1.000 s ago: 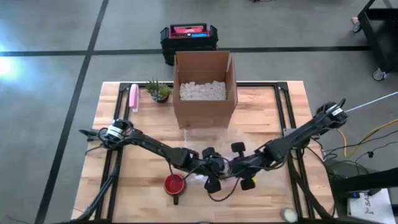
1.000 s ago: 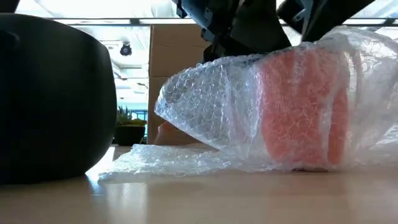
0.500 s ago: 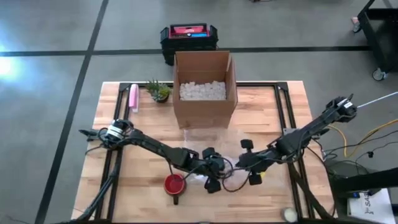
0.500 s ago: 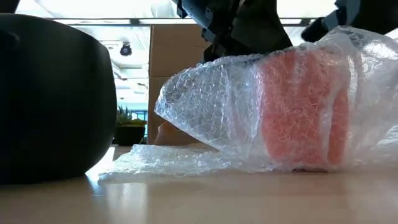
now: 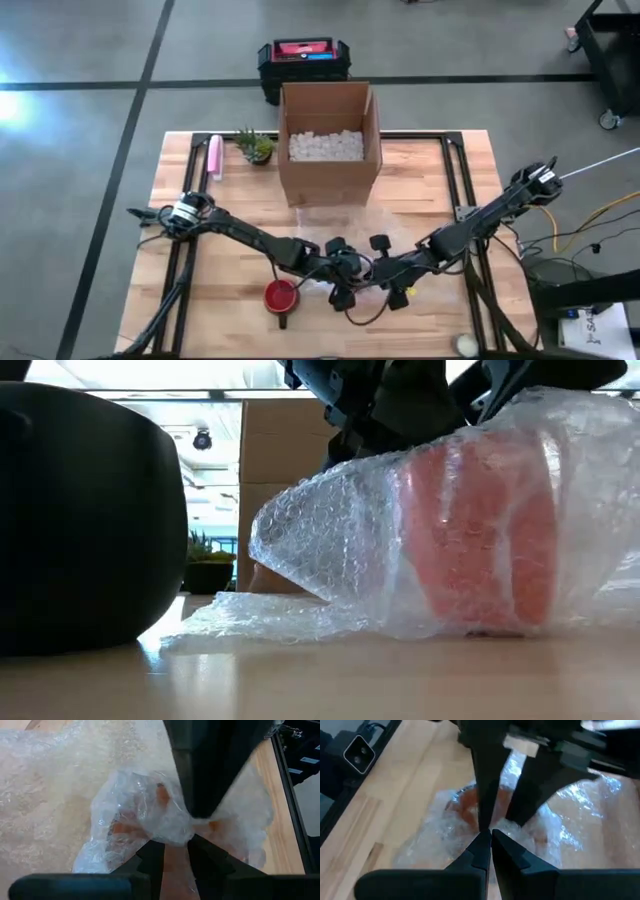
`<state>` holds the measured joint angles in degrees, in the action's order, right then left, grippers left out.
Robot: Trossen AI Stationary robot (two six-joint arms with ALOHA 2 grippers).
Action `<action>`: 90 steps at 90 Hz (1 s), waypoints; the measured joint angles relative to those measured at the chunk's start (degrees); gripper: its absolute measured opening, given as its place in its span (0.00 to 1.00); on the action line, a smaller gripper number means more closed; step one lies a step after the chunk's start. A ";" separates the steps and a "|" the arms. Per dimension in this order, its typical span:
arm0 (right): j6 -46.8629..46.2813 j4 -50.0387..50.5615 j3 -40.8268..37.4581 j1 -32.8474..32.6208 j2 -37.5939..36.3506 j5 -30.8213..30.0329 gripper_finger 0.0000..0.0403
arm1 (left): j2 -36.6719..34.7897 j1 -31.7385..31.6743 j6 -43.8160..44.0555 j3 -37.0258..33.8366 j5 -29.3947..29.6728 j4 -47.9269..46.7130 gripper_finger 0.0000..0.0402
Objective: Wrap mug
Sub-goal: Wrap the orange mug with the bubble wrap on top
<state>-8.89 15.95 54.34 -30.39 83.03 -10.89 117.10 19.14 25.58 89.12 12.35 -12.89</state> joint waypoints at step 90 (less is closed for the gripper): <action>3.51 5.58 4.44 1.63 8.06 1.89 0.01 | -11.49 2.12 2.55 0.00 1.16 -13.49 0.19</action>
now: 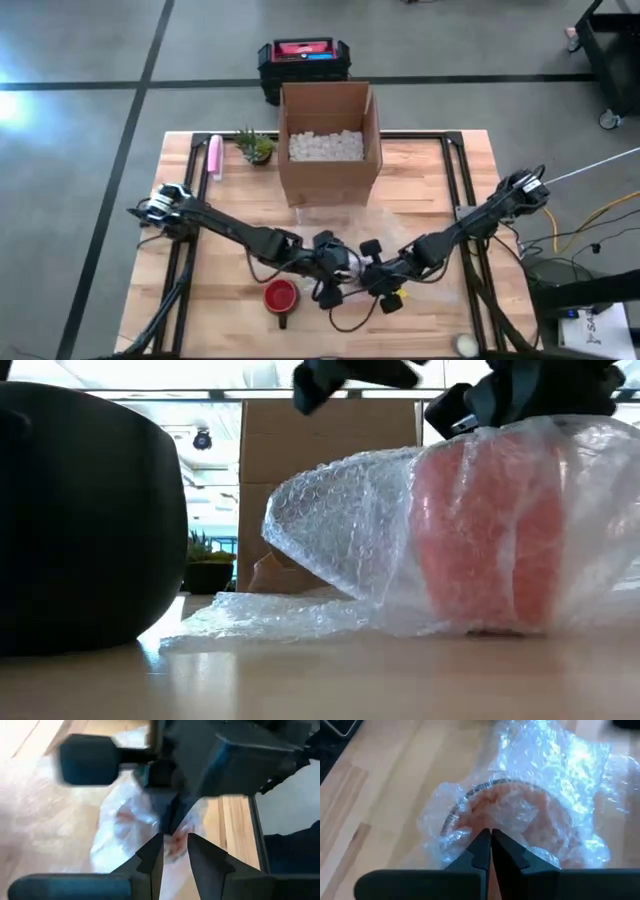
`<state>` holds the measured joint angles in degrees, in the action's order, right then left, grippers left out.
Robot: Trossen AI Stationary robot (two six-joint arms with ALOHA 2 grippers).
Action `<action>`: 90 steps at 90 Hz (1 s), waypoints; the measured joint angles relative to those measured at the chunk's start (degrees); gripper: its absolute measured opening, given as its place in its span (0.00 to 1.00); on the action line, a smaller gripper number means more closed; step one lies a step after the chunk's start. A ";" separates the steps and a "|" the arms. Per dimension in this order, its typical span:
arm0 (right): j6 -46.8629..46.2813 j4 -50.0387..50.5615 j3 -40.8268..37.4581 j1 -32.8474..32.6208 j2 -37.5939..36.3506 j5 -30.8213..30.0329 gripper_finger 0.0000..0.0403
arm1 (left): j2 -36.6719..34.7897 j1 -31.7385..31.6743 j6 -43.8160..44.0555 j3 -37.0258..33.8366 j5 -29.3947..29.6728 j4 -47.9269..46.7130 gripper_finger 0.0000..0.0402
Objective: Wrap mug
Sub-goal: Wrap the orange mug with the bubble wrap on top
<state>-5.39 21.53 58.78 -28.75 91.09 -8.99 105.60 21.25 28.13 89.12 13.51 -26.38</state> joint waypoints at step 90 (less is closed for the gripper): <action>0.62 -1.41 0.00 0.26 -0.02 0.00 0.01 | 3.82 -0.67 1.85 -16.86 0.58 38.23 0.19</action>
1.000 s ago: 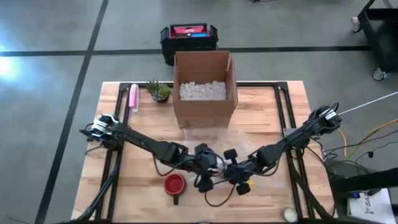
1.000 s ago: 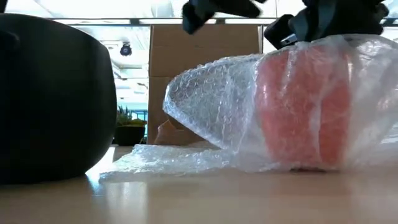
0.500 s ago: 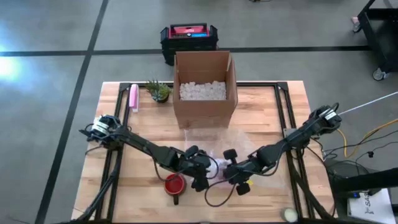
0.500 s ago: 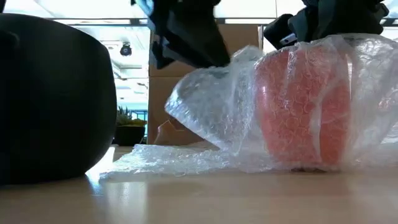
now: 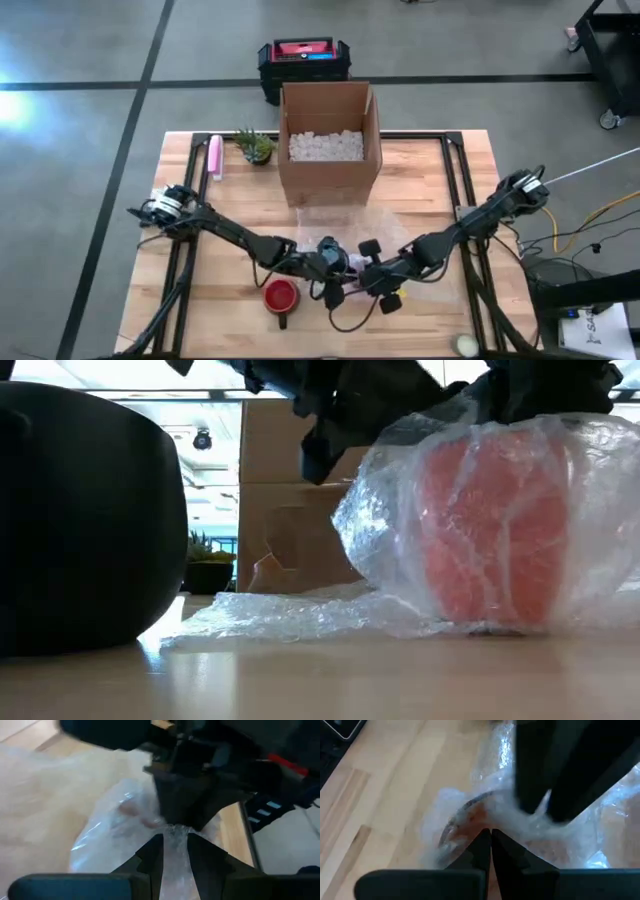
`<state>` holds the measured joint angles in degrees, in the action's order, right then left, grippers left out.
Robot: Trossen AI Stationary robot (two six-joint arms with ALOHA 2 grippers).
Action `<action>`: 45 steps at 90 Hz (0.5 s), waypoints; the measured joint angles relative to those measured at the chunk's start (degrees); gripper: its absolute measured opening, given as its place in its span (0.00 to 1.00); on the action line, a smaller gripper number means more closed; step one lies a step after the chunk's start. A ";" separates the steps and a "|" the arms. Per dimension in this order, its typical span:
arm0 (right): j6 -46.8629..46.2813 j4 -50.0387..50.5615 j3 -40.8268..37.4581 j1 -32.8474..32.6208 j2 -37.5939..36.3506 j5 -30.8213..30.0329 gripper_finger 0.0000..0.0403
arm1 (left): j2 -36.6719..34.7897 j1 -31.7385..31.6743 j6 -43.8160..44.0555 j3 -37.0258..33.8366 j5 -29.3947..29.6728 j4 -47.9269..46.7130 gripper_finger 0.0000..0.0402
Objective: Wrap mug
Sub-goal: Wrap the orange mug with the bubble wrap on top
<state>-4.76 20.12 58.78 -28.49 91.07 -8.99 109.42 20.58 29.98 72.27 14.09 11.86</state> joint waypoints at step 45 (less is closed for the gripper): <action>-0.10 -0.81 -0.02 0.41 0.00 0.00 0.01 | 2.27 -1.95 -10.52 5.23 -2.45 -6.32 0.19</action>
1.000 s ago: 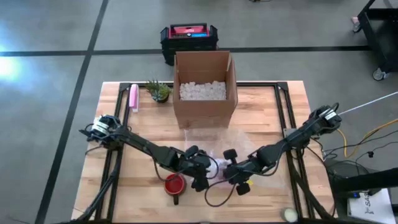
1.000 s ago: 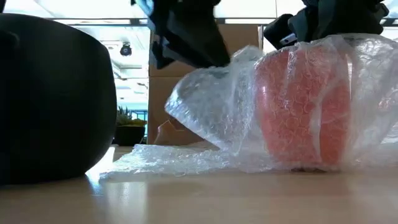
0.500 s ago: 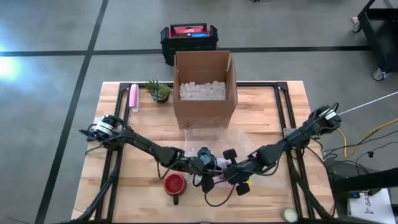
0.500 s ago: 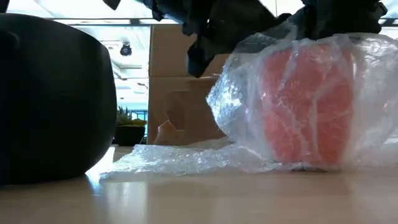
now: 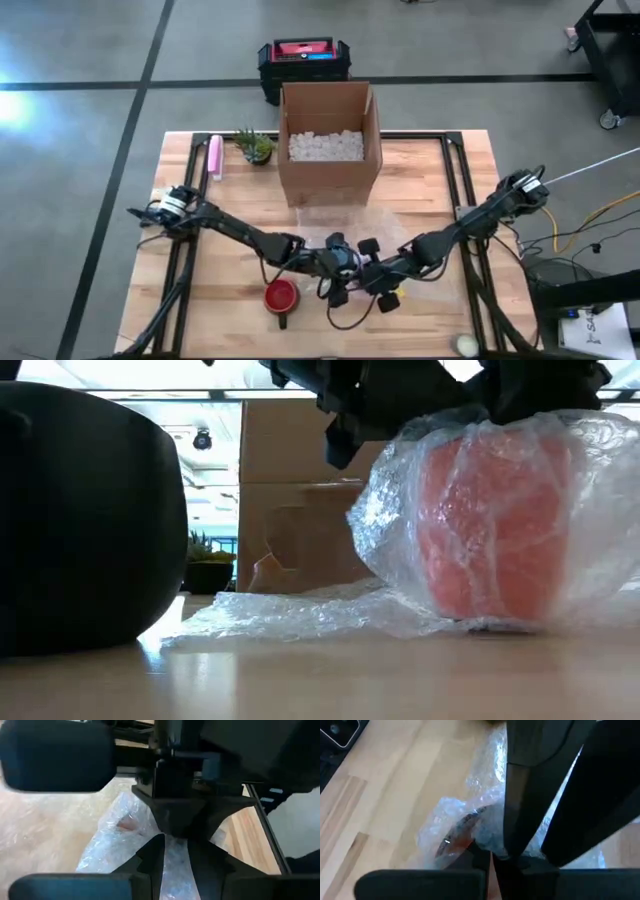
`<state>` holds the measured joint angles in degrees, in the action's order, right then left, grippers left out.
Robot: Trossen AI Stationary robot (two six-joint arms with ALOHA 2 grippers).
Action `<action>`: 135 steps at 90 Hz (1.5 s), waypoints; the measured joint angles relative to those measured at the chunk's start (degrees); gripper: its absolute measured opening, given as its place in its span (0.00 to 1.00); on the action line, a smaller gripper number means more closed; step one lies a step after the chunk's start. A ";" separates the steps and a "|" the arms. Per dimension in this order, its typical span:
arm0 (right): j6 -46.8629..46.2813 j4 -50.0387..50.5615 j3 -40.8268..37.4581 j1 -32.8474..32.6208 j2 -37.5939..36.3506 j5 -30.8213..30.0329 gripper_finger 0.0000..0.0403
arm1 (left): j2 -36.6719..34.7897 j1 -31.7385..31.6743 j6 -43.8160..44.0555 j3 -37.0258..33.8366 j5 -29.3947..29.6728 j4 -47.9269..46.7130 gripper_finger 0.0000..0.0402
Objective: Wrap mug
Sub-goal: Wrap the orange mug with the bubble wrap on top
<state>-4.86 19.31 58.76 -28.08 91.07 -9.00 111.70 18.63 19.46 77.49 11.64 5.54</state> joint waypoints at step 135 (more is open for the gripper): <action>-1.02 21.77 11.20 1.01 3.62 0.70 0.01 | 2.73 -0.04 0.53 -0.28 -0.15 1.56 0.19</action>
<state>-5.88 41.08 69.96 -27.06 94.68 -8.29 114.43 18.59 19.99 77.21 11.49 7.10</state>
